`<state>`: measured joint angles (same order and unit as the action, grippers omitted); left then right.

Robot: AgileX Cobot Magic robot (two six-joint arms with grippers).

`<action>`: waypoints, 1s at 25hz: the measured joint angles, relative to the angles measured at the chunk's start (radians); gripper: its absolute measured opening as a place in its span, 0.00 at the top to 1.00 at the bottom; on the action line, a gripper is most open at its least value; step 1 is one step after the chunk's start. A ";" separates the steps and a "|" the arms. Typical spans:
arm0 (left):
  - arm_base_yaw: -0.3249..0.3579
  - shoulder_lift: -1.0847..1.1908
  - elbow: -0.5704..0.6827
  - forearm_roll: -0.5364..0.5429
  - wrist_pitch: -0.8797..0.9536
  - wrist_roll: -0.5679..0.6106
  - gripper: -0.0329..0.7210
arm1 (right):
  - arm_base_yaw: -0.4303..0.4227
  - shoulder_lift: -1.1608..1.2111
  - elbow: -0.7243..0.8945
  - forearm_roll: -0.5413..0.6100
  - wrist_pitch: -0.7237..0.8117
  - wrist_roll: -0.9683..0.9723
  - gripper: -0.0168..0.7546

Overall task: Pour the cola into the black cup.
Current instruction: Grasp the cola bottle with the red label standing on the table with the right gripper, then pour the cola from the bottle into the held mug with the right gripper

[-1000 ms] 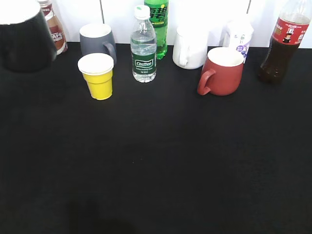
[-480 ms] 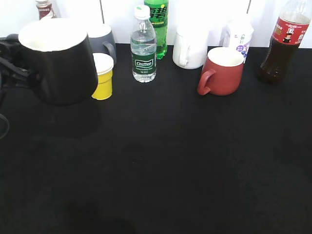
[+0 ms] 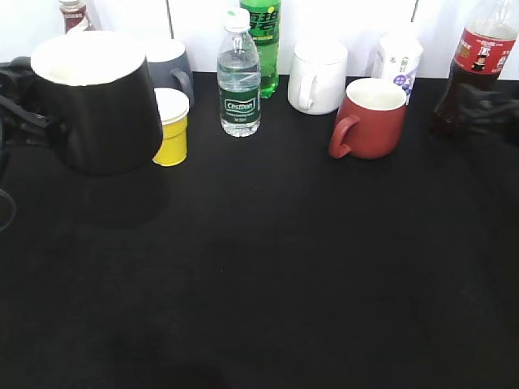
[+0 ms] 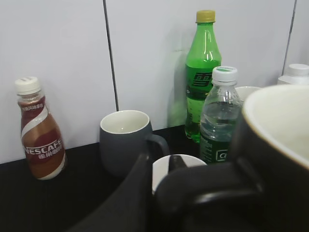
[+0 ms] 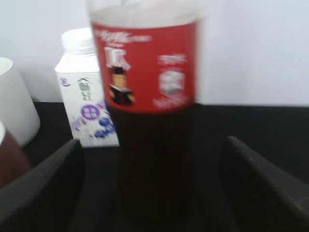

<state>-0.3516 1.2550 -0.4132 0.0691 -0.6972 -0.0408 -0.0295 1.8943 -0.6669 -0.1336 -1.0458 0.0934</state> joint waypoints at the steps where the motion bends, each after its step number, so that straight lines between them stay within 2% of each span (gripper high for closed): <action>1: 0.000 0.000 0.000 0.000 0.000 -0.002 0.87 | 0.000 0.049 -0.046 -0.005 0.000 0.000 0.11; 7: 0.000 0.042 0.000 0.000 -0.006 -0.002 0.87 | 0.000 0.226 -0.272 -0.009 0.008 0.005 0.11; 9: 0.000 0.050 0.000 0.000 -0.007 -0.002 0.87 | 0.000 0.265 -0.308 -0.034 0.008 0.015 0.15; 10: 0.000 0.050 0.000 0.000 -0.007 -0.002 0.87 | 0.000 0.277 -0.318 -0.052 0.008 0.016 0.19; 13: 0.000 0.050 0.000 0.000 -0.007 -0.002 0.87 | 0.000 0.280 -0.320 -0.065 -0.004 0.015 0.43; 16: 0.000 0.050 0.000 0.000 -0.007 -0.002 0.87 | 0.000 0.283 -0.315 -0.067 -0.080 -0.014 0.46; 20: 0.000 0.050 0.000 0.001 -0.017 -0.002 0.87 | -0.002 0.103 -0.186 -0.073 -0.088 -0.021 0.46; 22: 0.000 0.050 0.000 0.058 -0.036 -0.002 0.87 | 0.008 -0.040 -0.104 -0.098 -0.067 -0.022 0.47; 23: 0.000 0.050 0.000 0.096 -0.036 -0.002 0.87 | 0.027 -0.113 -0.078 -0.106 -0.012 -0.022 0.47; 25: 0.000 0.050 0.000 0.117 -0.037 -0.025 0.87 | 0.117 -0.245 -0.068 -0.116 0.106 -0.022 0.47</action>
<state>-0.3516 1.3046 -0.4132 0.1865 -0.7343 -0.0662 0.0874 1.6496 -0.7345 -0.2494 -0.9402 0.0710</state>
